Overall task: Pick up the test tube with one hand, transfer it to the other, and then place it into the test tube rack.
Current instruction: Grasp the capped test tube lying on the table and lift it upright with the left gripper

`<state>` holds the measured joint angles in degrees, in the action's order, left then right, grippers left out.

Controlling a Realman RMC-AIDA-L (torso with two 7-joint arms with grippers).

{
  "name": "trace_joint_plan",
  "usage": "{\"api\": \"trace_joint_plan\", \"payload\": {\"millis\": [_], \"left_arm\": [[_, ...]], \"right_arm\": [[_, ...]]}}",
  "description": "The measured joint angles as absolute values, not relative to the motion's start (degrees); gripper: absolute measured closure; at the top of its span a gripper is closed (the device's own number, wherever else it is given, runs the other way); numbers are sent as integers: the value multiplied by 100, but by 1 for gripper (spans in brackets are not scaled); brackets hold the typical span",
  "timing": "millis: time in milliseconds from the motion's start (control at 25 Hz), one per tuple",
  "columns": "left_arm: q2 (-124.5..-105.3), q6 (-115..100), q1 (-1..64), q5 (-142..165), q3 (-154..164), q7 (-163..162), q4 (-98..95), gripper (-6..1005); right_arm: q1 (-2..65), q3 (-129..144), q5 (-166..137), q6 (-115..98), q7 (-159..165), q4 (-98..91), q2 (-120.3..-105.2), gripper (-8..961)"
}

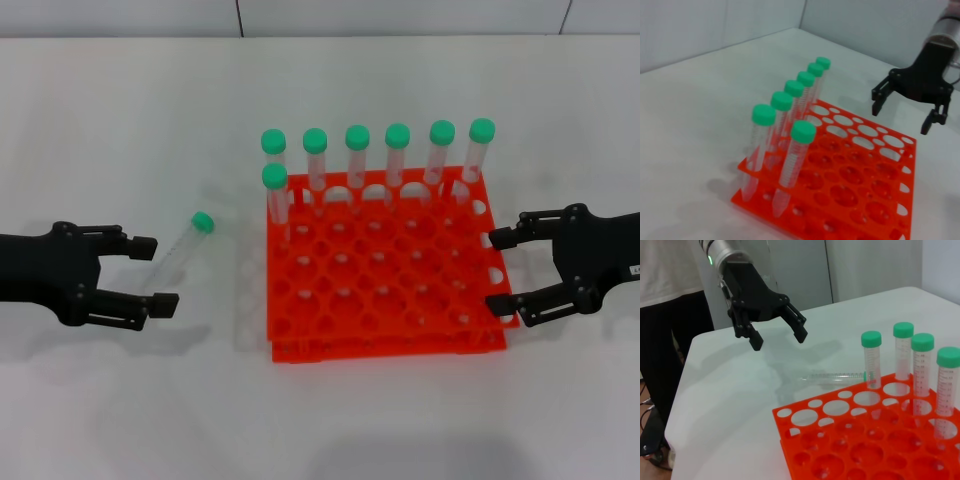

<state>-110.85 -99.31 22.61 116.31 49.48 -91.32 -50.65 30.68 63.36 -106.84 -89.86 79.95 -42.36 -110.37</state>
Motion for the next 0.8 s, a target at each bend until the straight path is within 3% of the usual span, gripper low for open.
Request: {"api": "trace_joint_plan", "payload": {"millis": [400,800], "left_arm": [[-11478,-10072,2250,12398,4979,-11213,-6433,125],[-11387,-10219,2700,13116,5003,-13163,-6635,127]], "right_arm": [[3088,6330,-10677,-8947,7973,-4362,-11067,99],[3095,6328,-10679,-8878,7939,-4386,-11109,99]]}}
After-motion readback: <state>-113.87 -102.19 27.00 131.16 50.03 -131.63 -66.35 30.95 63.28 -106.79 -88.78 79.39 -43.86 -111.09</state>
